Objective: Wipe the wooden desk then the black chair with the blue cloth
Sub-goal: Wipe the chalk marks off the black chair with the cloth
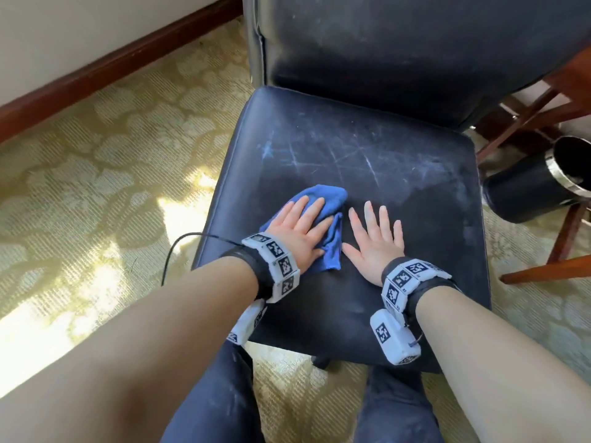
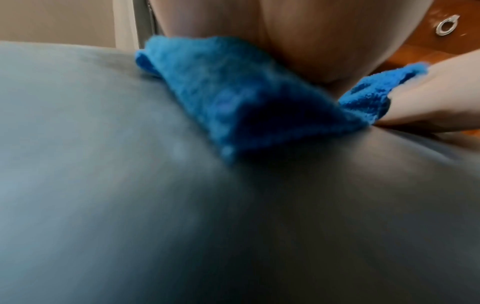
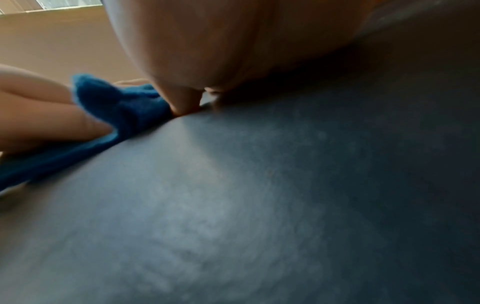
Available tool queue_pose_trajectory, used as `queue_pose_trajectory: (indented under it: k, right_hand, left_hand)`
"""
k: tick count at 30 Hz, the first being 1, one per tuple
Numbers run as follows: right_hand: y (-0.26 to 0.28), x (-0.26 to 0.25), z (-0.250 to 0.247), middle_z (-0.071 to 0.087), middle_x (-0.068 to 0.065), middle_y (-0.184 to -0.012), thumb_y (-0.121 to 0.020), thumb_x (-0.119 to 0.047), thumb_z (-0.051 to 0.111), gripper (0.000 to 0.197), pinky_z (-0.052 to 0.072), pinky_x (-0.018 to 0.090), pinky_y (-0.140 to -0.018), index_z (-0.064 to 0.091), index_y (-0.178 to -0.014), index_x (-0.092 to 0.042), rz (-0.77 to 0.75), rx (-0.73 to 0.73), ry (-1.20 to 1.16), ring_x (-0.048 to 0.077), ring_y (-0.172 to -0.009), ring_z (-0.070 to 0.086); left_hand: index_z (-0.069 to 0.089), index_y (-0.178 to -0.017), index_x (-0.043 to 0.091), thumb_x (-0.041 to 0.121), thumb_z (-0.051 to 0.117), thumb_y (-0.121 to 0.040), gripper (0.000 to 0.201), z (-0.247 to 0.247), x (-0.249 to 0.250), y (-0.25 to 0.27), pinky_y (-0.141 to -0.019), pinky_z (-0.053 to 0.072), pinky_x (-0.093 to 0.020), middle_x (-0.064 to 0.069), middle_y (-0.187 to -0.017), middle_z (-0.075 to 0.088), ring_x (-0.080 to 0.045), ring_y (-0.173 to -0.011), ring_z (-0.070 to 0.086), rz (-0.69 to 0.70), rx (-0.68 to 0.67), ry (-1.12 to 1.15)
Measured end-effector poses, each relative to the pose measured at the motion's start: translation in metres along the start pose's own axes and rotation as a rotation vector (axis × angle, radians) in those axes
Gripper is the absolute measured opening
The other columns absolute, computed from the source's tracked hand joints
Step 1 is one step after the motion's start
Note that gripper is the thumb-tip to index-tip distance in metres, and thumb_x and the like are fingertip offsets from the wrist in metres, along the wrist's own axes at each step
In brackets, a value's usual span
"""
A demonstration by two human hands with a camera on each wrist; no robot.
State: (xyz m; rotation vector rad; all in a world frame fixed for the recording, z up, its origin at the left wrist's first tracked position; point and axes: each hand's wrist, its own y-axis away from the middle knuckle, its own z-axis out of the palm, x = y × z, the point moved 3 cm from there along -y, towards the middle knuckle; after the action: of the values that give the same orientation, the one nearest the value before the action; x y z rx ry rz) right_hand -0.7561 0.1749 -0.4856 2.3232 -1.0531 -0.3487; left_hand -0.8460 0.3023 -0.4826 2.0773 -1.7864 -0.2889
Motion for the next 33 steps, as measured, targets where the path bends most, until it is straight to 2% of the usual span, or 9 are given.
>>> queue_pose_trajectory:
  k: [5,9,11,15,20,22,24,27,33]
  right_hand:
    - [-0.001,0.003,0.001,-0.027,-0.001,-0.153,-0.098,-0.049,0.024,0.066,-0.015,0.045,-0.112,-0.014,-0.147,-0.030,-0.016,0.006,-0.035,0.023,-0.140,-0.028]
    - [-0.002,0.004,0.002,-0.030,-0.001,-0.152,-0.098,-0.049,0.023,0.065,-0.016,0.045,-0.112,-0.015,-0.147,-0.031,-0.031,-0.009,-0.061,0.023,-0.139,-0.030]
    - [-0.003,0.004,0.002,-0.031,-0.002,-0.152,-0.098,-0.049,0.023,0.065,-0.017,0.045,-0.112,-0.016,-0.147,-0.031,-0.028,-0.014,-0.067,0.023,-0.138,-0.031]
    - [0.000,0.005,0.002,-0.030,-0.001,-0.152,-0.098,-0.048,0.023,0.064,-0.016,0.046,-0.112,-0.015,-0.147,-0.031,-0.025,-0.018,-0.056,0.023,-0.139,-0.030]
    - [-0.003,0.000,-0.011,-0.024,-0.002,-0.154,-0.097,-0.049,0.029,0.066,-0.011,0.047,-0.114,-0.011,-0.148,-0.033,0.006,-0.019,-0.062,0.024,-0.141,-0.025]
    - [-0.008,-0.002,-0.020,-0.020,-0.001,-0.156,-0.096,-0.051,0.031,0.068,-0.010,0.047,-0.114,-0.008,-0.148,-0.033,0.028,0.035,-0.086,0.024,-0.141,-0.024]
    - [-0.018,-0.007,-0.029,-0.018,0.000,-0.156,-0.096,-0.052,0.032,0.068,-0.010,0.047,-0.115,-0.007,-0.148,-0.033,0.049,0.084,-0.121,0.024,-0.142,-0.023]
    - [-0.030,-0.015,-0.029,-0.020,0.001,-0.156,-0.096,-0.053,0.026,0.066,-0.009,0.048,-0.115,-0.009,-0.148,-0.032,0.079,0.048,-0.141,0.025,-0.142,-0.021]
    - [-0.036,-0.016,-0.019,-0.026,0.003,-0.154,-0.096,-0.057,0.018,0.067,-0.010,0.050,-0.113,-0.016,-0.147,-0.030,0.094,0.042,-0.110,0.027,-0.141,-0.024]
  left_hand:
    - [-0.001,-0.151,0.028,0.042,0.030,-0.100,0.061,-0.017,-0.011,-0.034,-0.115,-0.008,-0.036,-0.004,-0.157,-0.015,-0.025,-0.145,-0.011,-0.047,0.052,-0.011]
    - [0.005,-0.151,0.027,0.039,0.034,-0.100,0.060,-0.034,-0.061,-0.050,-0.116,-0.006,-0.034,-0.003,-0.157,-0.015,-0.024,-0.145,-0.010,-0.225,0.085,0.108]
    - [0.006,-0.151,0.027,0.036,0.035,-0.100,0.059,-0.033,-0.080,-0.046,-0.115,-0.006,-0.033,-0.003,-0.158,-0.013,-0.024,-0.145,-0.010,-0.259,0.092,0.146]
    - [0.007,-0.150,0.030,0.037,0.036,-0.100,0.059,-0.020,-0.075,-0.020,-0.116,-0.004,-0.031,0.000,-0.158,-0.011,-0.023,-0.145,-0.007,-0.239,0.111,0.113]
    - [0.000,-0.150,0.034,0.040,0.030,-0.101,0.058,-0.009,-0.047,0.013,-0.114,-0.008,-0.031,0.000,-0.156,-0.019,-0.024,-0.144,-0.013,-0.151,0.015,0.058]
    - [0.001,-0.150,0.034,0.041,0.029,-0.101,0.057,-0.005,-0.041,0.014,-0.114,-0.009,-0.031,0.000,-0.156,-0.019,-0.023,-0.144,-0.014,-0.123,0.003,0.036]
    - [0.002,-0.150,0.035,0.041,0.030,-0.101,0.057,-0.006,-0.045,0.007,-0.114,-0.009,-0.030,0.002,-0.157,-0.018,-0.022,-0.144,-0.013,-0.133,0.024,0.037]
    - [0.007,-0.150,0.033,0.039,0.033,-0.100,0.057,-0.014,-0.061,-0.017,-0.114,-0.008,-0.029,0.002,-0.158,-0.012,-0.020,-0.145,-0.009,-0.203,0.109,0.078]
    - [0.013,-0.151,0.023,0.037,0.038,-0.098,0.059,-0.033,-0.111,-0.075,-0.115,-0.004,-0.039,-0.009,-0.158,-0.004,-0.030,-0.145,-0.004,-0.399,0.242,0.212]
